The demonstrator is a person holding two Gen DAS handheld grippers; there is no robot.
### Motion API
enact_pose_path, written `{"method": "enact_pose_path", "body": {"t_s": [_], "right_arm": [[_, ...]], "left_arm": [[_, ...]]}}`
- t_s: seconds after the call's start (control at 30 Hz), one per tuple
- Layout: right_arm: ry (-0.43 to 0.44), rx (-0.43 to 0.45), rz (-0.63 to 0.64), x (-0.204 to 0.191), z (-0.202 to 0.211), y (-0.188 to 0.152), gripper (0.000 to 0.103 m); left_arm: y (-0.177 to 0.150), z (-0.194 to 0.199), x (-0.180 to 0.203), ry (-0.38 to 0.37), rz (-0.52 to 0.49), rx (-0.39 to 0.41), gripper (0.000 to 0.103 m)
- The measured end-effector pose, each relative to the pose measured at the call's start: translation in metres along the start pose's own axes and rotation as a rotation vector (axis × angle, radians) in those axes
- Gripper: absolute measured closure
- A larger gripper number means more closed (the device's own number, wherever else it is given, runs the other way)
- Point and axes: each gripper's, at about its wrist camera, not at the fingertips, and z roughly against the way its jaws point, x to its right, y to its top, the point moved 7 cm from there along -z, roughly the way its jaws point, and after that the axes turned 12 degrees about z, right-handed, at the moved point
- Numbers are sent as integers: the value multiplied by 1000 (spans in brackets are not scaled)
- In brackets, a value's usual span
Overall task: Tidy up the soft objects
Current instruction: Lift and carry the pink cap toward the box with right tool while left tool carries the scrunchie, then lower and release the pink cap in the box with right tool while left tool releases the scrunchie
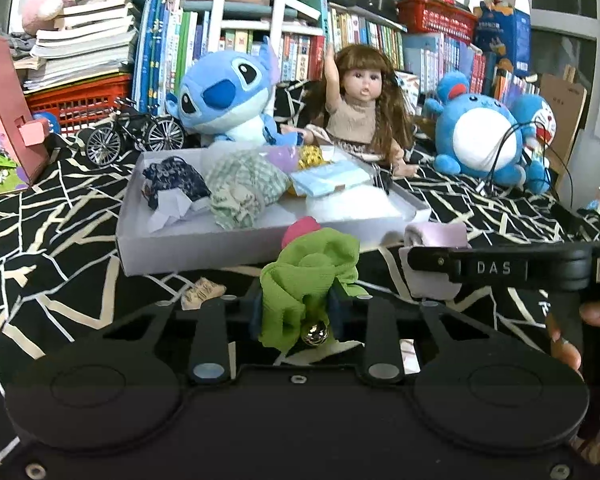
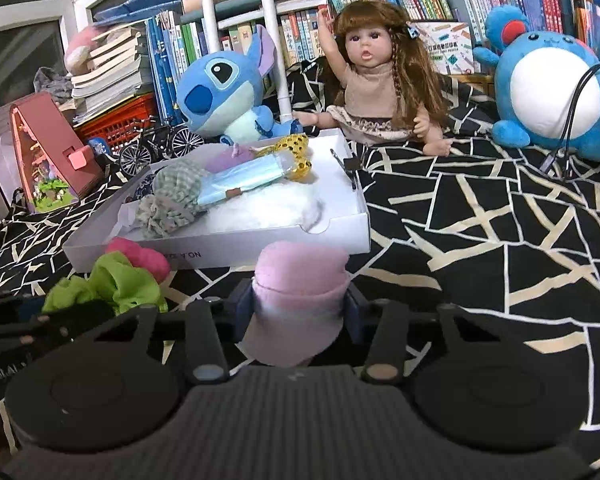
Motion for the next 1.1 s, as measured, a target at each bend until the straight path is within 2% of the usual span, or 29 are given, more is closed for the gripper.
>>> {"method": "enact_pose_path", "body": {"t_s": [0.33,0.6,0.8,0.9,1.1], "right_arm": [[-5,59,16,1,12,25,54],[-44,93,55,8,7,58,54],[-91,81,103,13,-7,72,54],[-105,50,116,16,-19,76,54],[-57,-24,104,14,-45,73,54]], "left_arm": [[40,21,-10,-14,40,79,74],[86,15,-37,51,72,149,74],[99,-12,-70,86,176,93,74],[99,-25,-80,105,195,70,74],[90,-46,-87,141,206,35,74]]}}
